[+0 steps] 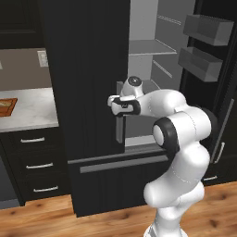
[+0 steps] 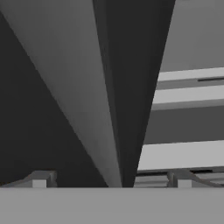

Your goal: Retrieve the sausage and cheese from the fridge and place them on the cutting board on the counter.

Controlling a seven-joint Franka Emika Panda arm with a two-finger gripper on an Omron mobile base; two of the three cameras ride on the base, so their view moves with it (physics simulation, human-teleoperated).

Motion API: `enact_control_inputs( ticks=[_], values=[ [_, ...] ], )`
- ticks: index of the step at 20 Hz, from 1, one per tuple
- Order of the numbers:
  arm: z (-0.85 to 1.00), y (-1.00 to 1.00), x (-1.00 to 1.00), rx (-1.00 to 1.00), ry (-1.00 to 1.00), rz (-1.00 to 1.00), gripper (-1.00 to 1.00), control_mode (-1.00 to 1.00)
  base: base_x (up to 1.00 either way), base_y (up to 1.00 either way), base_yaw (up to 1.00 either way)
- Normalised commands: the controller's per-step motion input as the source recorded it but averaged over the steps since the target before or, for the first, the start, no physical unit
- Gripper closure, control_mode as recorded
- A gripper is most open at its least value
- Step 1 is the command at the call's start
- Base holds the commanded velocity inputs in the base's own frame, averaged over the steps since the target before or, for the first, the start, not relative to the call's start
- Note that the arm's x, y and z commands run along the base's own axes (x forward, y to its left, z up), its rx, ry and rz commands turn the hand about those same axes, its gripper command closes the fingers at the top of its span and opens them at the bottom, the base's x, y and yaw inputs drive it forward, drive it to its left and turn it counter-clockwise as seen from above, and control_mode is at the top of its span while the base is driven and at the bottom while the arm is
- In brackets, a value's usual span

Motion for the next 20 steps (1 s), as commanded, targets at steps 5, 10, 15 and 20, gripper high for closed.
enact_control_inputs(
  ticks=[5,10,15,20],
  values=[
    [-0.19,0.01,0.33,0.01,0.0,0.0,-1.0,-1.0,0.0,0.0,0.0],
    [-0.12,0.07,0.31,0.03,0.0,0.0,-1.0,-1.0,0.0,0.0,0.0],
    [-0.1,0.12,0.24,0.02,-0.01,0.0,-1.0,-1.0,0.0,0.0,0.0],
    [-0.07,0.06,0.25,0.0,0.0,0.0,1.0,-1.0,0.0,0.0,0.0]
  ],
)
